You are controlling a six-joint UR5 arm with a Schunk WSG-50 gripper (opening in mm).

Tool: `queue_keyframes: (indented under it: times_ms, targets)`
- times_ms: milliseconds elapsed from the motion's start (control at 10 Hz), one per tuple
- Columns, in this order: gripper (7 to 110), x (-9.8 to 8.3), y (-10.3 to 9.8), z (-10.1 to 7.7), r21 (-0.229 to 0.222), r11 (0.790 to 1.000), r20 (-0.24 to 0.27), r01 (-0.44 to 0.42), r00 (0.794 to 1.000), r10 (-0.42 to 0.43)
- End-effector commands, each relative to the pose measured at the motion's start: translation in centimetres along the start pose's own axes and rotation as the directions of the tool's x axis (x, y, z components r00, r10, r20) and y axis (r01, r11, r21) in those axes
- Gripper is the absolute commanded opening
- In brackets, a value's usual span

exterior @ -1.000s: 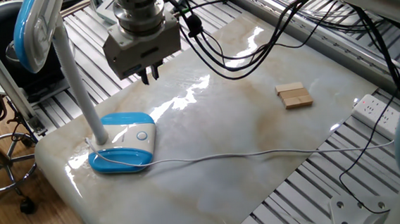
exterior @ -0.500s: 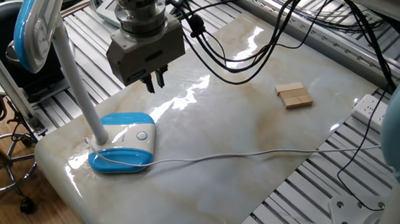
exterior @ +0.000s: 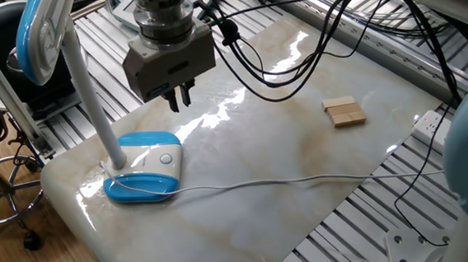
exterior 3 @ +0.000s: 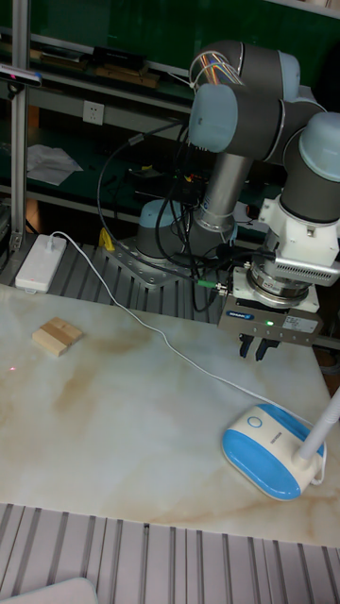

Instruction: Turn on the desk lamp by pressing the button

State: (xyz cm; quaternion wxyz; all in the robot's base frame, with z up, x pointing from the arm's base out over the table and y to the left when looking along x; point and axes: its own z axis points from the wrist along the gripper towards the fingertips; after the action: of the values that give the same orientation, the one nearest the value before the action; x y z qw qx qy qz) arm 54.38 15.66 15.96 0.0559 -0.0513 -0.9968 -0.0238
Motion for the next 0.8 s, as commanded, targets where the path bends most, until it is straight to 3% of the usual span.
queue_keyframes:
  times_ms: [0, 700]
  targets:
    - [22, 0.1, 0.4, -0.1, -0.019, 1.000, -0.007, 0.000, 1.000, 0.000]
    - [22, -2.0, 1.5, 2.7, -0.032, 0.999, 0.005, 0.011, 1.000, -0.011]
